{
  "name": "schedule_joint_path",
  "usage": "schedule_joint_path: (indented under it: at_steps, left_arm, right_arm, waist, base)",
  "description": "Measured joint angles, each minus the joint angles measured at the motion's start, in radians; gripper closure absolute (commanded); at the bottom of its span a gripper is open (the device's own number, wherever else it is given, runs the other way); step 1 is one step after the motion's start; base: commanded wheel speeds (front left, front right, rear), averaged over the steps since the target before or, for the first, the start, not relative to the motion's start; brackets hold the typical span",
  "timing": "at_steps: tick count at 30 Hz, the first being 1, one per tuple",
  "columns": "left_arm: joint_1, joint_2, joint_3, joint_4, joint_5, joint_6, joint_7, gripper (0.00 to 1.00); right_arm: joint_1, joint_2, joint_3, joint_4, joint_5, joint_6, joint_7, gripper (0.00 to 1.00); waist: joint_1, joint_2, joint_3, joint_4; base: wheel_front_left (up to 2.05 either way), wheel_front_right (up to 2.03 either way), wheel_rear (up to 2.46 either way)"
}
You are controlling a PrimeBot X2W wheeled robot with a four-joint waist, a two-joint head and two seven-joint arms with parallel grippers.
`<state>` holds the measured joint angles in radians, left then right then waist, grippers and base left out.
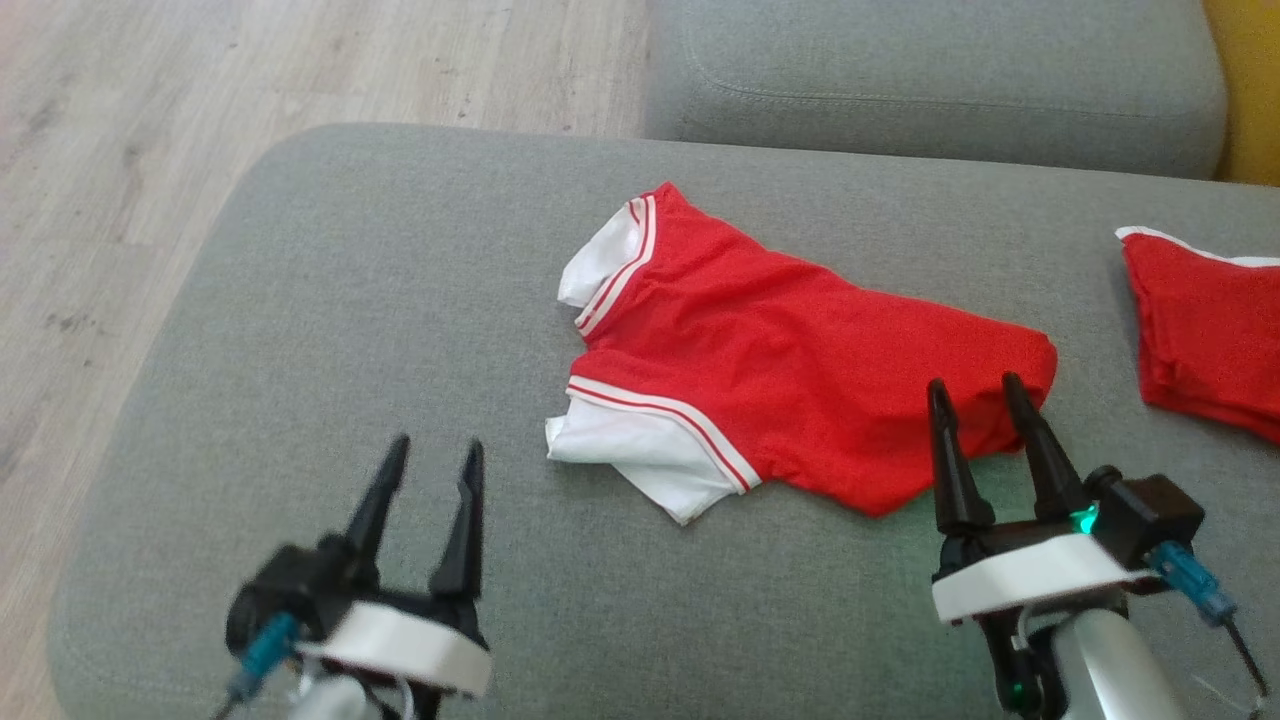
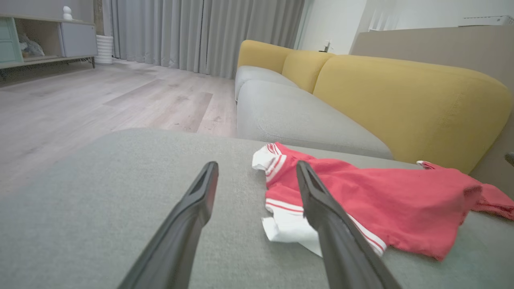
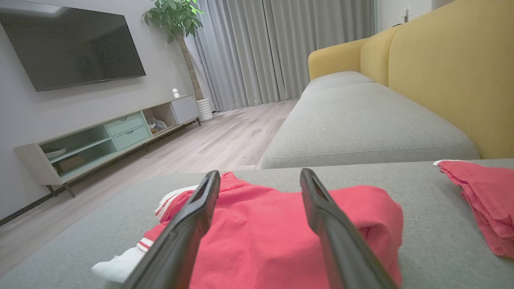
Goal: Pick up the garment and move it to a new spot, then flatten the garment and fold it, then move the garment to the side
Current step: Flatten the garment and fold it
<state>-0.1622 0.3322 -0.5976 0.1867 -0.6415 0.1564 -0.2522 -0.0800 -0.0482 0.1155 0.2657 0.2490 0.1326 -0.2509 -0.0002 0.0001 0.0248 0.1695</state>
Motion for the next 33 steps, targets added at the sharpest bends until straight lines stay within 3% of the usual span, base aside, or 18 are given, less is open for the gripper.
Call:
schedule_joint_path:
  at_steps: [2,8,13,16,22,33]
  left_arm:
    - [0.047,-0.026,0.019,-0.003,0.034,-0.016,0.0,0.0]
    - [0.039,-0.025,0.038,0.022,0.136,-0.098,0.0,0.0]
    - [-0.039,-0.026,-0.07,0.083,0.19,-0.199,0.034,0.0]
    - [-0.067,-0.036,-0.135,0.125,0.212,-0.234,0.081,0.0]
    - [-0.122,-0.064,-0.21,0.207,0.231,-0.26,0.113,0.0]
    - [-0.279,-0.076,-0.255,0.367,0.245,-0.28,0.134,0.0]
  right_arm:
    - [0.009,0.0,0.005,0.0,0.0,0.0,0.0,0.0]
    - [0.011,0.0,0.021,0.0,0.0,0.0,0.0,0.0]
    - [0.009,0.0,0.022,-0.001,0.005,0.0,0.0,0.0]
    - [0.009,0.0,0.023,-0.001,0.006,0.0,0.0,0.0]
    - [-0.001,0.0,0.021,-0.005,0.006,0.0,0.0,0.0]
    - [-0.055,0.0,0.017,-0.026,0.018,0.0,0.0,0.0]
  waist:
    - [0.0001,0.0,-0.003,-0.005]
    - [0.0002,0.0,0.0,-0.027]
    - [0.0003,0.0,0.014,-0.058]
    - [0.0003,0.0,0.025,-0.081]
    - [0.0003,0.0,0.065,-0.128]
    - [0.0005,-0.0001,0.173,-0.2]
  base:
    - [0.0,0.0,0.0]
    - [0.0,0.0,0.0]
    - [0.0,0.0,0.0]
    - [0.0,0.0,0.0]
    - [0.0,0.0,0.0]
    - [0.0,0.0,0.0]
